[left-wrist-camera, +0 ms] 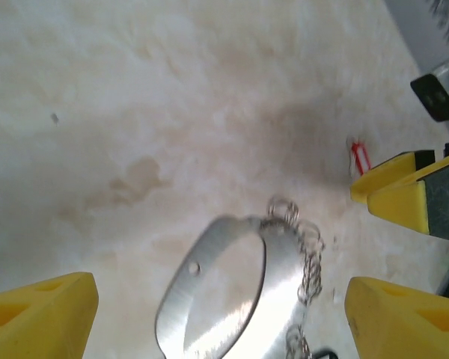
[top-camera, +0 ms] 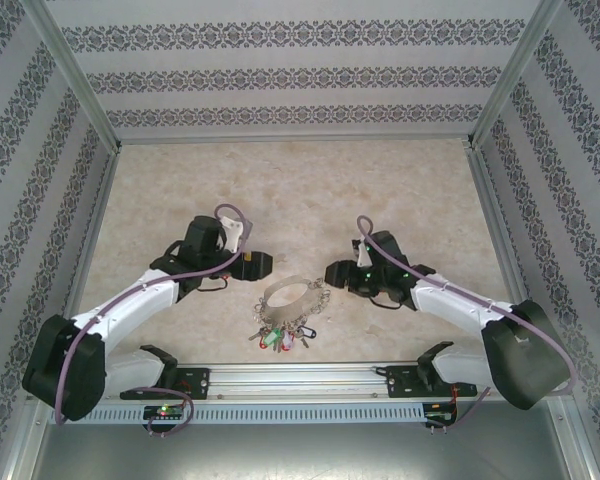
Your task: Put the keys on the keyring
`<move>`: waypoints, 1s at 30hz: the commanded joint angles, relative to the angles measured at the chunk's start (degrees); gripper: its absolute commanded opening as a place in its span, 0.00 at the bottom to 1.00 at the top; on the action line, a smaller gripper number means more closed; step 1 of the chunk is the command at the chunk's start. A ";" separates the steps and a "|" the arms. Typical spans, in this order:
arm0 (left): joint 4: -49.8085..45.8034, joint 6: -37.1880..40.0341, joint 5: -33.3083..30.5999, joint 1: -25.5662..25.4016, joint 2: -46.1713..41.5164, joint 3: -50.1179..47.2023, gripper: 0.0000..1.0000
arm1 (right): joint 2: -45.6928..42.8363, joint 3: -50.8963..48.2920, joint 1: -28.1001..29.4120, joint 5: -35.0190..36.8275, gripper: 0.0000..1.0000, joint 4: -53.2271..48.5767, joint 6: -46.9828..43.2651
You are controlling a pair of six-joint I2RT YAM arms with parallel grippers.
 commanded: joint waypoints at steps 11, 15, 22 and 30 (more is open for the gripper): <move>-6.97 2.89 -3.43 -5.12 10.35 4.16 0.87 | -1.90 -6.94 7.84 3.54 0.60 5.65 11.45; -7.70 3.28 -2.83 -6.08 13.63 6.05 0.87 | 0.73 -7.04 9.29 2.40 0.60 8.23 12.94; -9.04 3.45 -3.58 -7.13 14.58 6.21 0.84 | 5.87 -5.79 10.87 0.88 0.57 9.95 13.30; -8.86 2.48 -5.56 -7.31 16.10 5.34 0.82 | 8.25 -7.54 10.97 4.03 0.51 17.98 17.82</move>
